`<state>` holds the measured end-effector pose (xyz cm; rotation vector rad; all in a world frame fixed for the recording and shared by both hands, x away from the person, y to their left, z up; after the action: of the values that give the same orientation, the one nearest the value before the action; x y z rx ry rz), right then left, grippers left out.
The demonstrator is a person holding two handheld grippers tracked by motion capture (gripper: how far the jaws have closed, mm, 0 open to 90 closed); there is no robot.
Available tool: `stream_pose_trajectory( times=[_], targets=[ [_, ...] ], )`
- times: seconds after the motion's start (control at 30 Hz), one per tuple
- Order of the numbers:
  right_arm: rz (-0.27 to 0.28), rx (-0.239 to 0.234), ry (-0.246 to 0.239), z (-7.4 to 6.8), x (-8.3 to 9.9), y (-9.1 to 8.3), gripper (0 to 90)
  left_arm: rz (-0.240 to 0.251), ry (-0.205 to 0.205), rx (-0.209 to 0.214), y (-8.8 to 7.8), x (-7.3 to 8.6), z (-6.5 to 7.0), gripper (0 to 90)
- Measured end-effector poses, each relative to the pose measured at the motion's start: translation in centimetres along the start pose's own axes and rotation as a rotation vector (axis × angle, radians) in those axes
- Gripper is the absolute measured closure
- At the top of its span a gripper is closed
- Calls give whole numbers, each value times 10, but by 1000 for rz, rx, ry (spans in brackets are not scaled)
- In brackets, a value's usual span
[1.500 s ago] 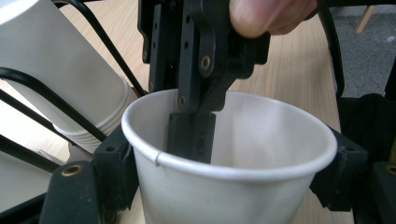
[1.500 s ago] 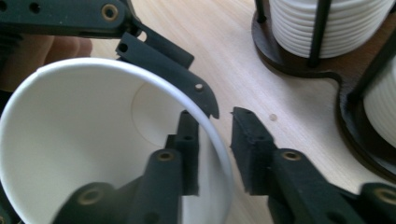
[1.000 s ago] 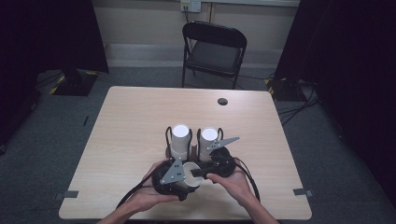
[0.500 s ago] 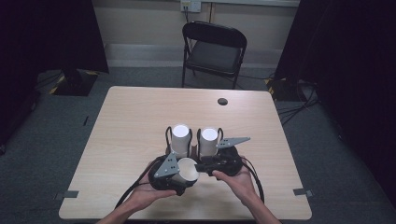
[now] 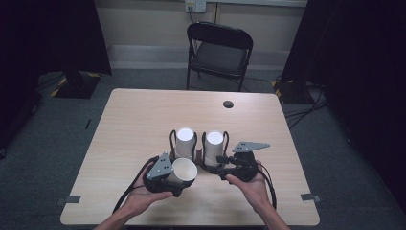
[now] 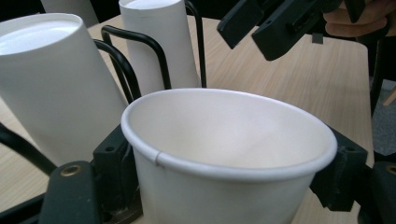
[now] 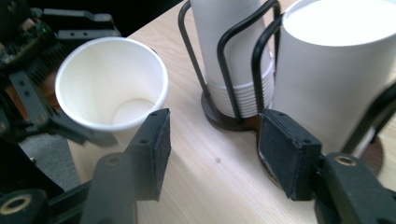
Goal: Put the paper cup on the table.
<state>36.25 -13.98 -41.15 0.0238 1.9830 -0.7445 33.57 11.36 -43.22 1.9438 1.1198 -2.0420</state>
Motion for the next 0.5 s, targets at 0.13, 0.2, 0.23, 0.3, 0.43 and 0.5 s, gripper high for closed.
stream_pose_trajectory(
  times=[0.13, 0.2, 0.23, 0.3, 0.43, 0.5],
  targets=[
    [16, 33, 10, 4, 3, -8, 390, 18, -28, -25, -6, 0, -7, 236],
    [23, 45, 13, 6, 4, -11, 362, 39, -55, -29, -8, 2, -10, 236],
    [26, 56, 18, 8, 4, -11, 348, 48, -66, -39, -9, 3, -11, 236],
    [30, 64, 20, 9, 6, -13, 347, 71, -88, -51, -13, 5, -15, 236],
    [32, 79, 28, 11, 9, -18, 336, 90, -115, -76, -20, 4, -22, 236],
    [36, 86, 32, 12, 11, -20, 336, 92, -127, -84, -25, 5, -25, 235]
  ],
)
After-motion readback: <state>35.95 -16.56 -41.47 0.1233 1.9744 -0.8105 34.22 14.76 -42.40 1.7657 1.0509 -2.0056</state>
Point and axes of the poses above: each handheld gripper's, and its own axes: y roughly forward along the jaws, x roughly out of its underside, z roughly to its right, the point moved 2 cm from there along y, roughly forward along the jaws, and after that the axes turned 6 degrees about -x, right-handed, at the moved point
